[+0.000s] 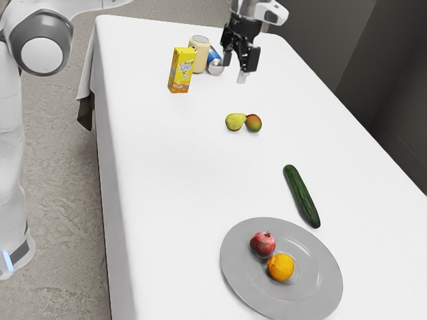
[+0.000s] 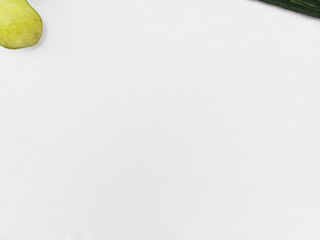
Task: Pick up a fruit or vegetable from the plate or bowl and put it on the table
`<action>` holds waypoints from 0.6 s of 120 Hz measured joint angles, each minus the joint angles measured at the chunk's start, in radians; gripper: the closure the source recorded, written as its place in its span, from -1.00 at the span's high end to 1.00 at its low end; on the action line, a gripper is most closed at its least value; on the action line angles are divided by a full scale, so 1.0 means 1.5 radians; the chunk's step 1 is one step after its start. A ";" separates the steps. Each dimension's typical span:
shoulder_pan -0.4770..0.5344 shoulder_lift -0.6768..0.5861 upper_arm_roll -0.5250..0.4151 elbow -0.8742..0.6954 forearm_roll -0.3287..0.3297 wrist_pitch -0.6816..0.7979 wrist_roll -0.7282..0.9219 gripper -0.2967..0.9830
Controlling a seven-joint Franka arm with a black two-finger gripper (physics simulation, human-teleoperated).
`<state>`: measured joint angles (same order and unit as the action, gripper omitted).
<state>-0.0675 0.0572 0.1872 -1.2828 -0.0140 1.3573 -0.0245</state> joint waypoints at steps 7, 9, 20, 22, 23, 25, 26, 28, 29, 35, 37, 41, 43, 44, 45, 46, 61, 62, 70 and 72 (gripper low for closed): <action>0.005 0.000 0.001 0.000 -0.008 -0.001 -0.001 0.54; 0.007 0.000 0.002 0.000 -0.009 -0.001 -0.001 0.54; 0.020 -0.002 0.002 0.007 -0.016 -0.003 -0.002 0.54; 0.021 -0.003 0.002 0.022 -0.015 -0.006 -0.003 0.54; 0.022 -0.004 0.002 0.032 -0.014 -0.008 -0.004 0.54; 0.026 -0.007 -0.002 0.063 -0.008 -0.013 -0.005 0.54; 0.028 -0.008 -0.005 0.079 -0.005 -0.016 -0.006 0.54; 0.033 -0.011 -0.011 0.106 0.000 -0.022 -0.009 0.54; 0.035 -0.012 -0.015 0.117 0.002 -0.024 -0.010 0.54; 0.058 -0.014 -0.051 0.156 0.012 -0.037 -0.026 0.54; 0.063 -0.013 -0.063 0.162 0.014 -0.040 -0.035 0.54; 0.068 -0.007 -0.086 0.168 0.019 -0.042 -0.058 0.54; 0.066 0.001 -0.095 0.170 0.021 -0.042 -0.073 0.54; 0.064 0.006 -0.099 0.171 0.022 -0.043 -0.081 0.54; 0.061 0.012 -0.102 0.171 0.023 -0.042 -0.090 0.54; 0.057 0.016 -0.105 0.171 0.023 -0.042 -0.098 0.54; -0.027 0.097 -0.121 0.170 0.033 -0.020 -0.248 0.54; -0.031 0.099 -0.122 0.168 0.033 -0.018 -0.258 0.54; -0.057 0.112 -0.122 0.144 0.033 -0.001 -0.335 0.54; -0.063 0.115 -0.122 0.139 0.033 0.005 -0.353 0.54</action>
<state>-0.1625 0.2298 0.0035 -1.0740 0.0359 1.3653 -0.5534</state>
